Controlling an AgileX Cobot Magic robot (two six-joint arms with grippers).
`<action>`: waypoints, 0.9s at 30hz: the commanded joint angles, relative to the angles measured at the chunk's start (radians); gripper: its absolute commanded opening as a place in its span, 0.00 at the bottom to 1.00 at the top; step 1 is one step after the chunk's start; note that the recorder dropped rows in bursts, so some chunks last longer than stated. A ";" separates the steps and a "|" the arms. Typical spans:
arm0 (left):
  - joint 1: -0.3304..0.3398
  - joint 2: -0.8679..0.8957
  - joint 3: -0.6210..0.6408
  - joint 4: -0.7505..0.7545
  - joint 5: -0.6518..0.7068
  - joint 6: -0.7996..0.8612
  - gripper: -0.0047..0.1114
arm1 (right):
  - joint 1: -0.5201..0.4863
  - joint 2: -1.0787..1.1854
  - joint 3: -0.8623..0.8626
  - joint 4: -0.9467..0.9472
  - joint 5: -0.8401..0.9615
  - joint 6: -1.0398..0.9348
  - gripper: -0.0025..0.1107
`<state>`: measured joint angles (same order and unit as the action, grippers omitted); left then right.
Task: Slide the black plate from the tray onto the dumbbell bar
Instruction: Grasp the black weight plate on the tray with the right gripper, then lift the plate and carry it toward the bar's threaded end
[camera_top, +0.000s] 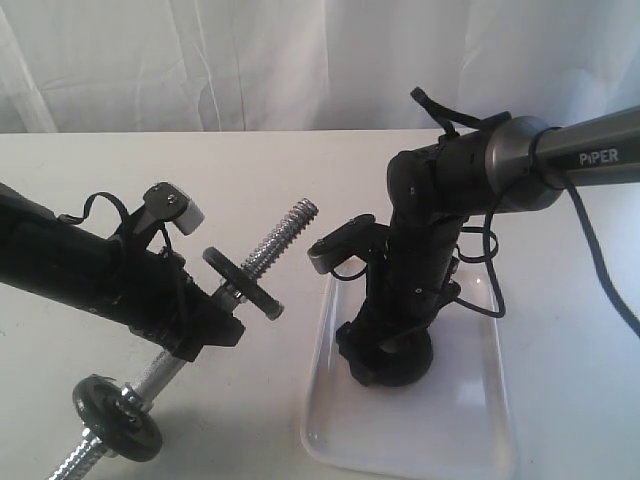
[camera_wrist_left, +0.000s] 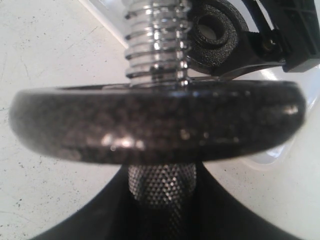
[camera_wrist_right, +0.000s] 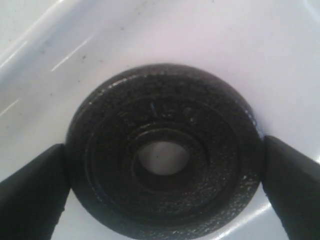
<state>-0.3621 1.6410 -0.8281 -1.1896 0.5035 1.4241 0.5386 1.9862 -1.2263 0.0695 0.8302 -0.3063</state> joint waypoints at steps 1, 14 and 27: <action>0.000 -0.047 -0.021 -0.080 0.064 0.042 0.04 | -0.002 0.024 0.010 0.015 0.052 0.019 0.02; 0.000 -0.047 -0.021 -0.080 0.038 0.049 0.04 | -0.006 -0.079 0.004 0.077 0.139 0.019 0.02; 0.000 -0.047 -0.021 -0.076 0.031 0.072 0.04 | -0.133 -0.182 0.003 0.280 0.176 -0.054 0.02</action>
<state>-0.3621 1.6410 -0.8281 -1.1873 0.4748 1.4527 0.4430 1.8406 -1.2230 0.2504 0.9808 -0.3107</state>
